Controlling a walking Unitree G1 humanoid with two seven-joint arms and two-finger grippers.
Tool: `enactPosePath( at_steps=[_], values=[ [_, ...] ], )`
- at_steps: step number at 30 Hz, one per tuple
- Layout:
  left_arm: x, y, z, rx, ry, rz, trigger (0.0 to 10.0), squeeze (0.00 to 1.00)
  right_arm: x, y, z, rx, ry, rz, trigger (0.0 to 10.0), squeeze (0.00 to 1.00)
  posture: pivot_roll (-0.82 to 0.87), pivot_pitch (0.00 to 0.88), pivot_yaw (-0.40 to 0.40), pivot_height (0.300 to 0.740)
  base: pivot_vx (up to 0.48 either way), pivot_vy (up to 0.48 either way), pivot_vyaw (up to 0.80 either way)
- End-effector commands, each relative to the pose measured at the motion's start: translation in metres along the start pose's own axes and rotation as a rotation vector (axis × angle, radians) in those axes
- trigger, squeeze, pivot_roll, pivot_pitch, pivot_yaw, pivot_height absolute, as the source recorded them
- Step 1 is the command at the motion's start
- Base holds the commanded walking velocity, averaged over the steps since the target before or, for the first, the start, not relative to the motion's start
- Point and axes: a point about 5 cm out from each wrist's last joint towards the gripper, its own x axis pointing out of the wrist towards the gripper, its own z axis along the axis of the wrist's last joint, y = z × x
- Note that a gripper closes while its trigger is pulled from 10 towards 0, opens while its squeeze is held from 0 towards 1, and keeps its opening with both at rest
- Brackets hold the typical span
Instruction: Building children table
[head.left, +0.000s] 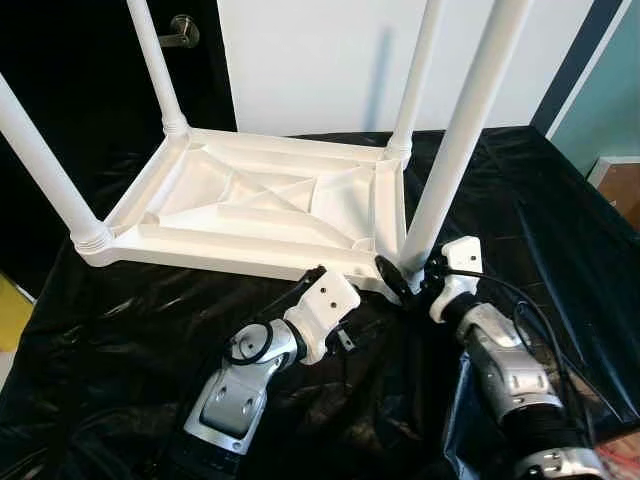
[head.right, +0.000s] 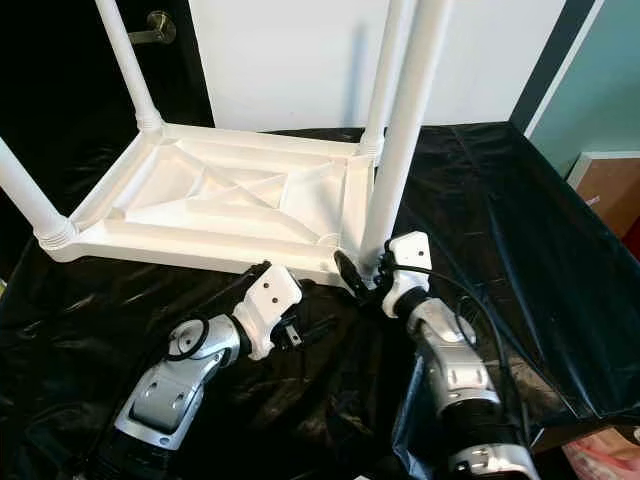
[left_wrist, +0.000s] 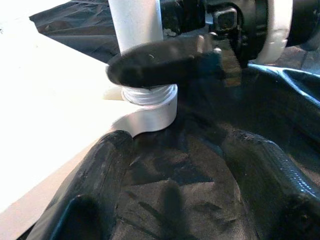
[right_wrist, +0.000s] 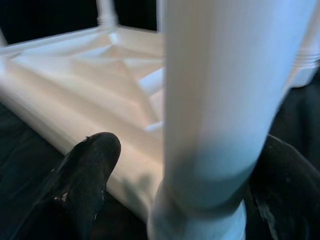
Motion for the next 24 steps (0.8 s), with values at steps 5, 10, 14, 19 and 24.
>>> enactPosePath(
  at_steps=[5, 10, 14, 19, 24],
  values=[
    [0.001, 0.001, 0.0, 0.015, 0.003, 0.069, 10.0, 0.0, 0.007, -0.009, -0.005, -0.049, 0.074, 0.107, 10.0, 0.0, 0.04, 0.0, -0.05, 0.74, 0.0, 0.0, 0.0],
    [0.0, 0.004, 0.001, 0.023, 0.004, 0.07, 10.0, 0.0, 0.018, -0.012, -0.007, -0.065, 0.108, 0.16, 8.8, 0.0, 0.04, 0.0, -0.046, 0.74, 0.0, 0.0, 0.0],
    [0.001, 0.004, 0.002, 0.026, 0.003, 0.072, 10.0, 0.0, 0.024, -0.012, -0.007, -0.068, 0.113, 0.17, 0.3, 0.0, 0.05, 0.0, -0.046, 0.74, 0.0, 0.0, 0.0],
    [-0.001, 0.005, 0.002, 0.027, 0.003, 0.079, 10.0, 0.0, 0.026, -0.012, -0.011, -0.065, 0.126, 0.198, 0.0, 0.0, 0.06, 0.0, -0.054, 0.74, 0.0, 0.0, 0.0],
    [-0.002, 0.005, 0.001, 0.023, 0.007, 0.089, 10.0, 0.0, 0.022, -0.014, -0.017, -0.045, 0.143, 0.19, 0.0, 0.0, 0.07, 0.0, -0.062, 0.74, 0.0, 0.0, 0.0]
  ],
)
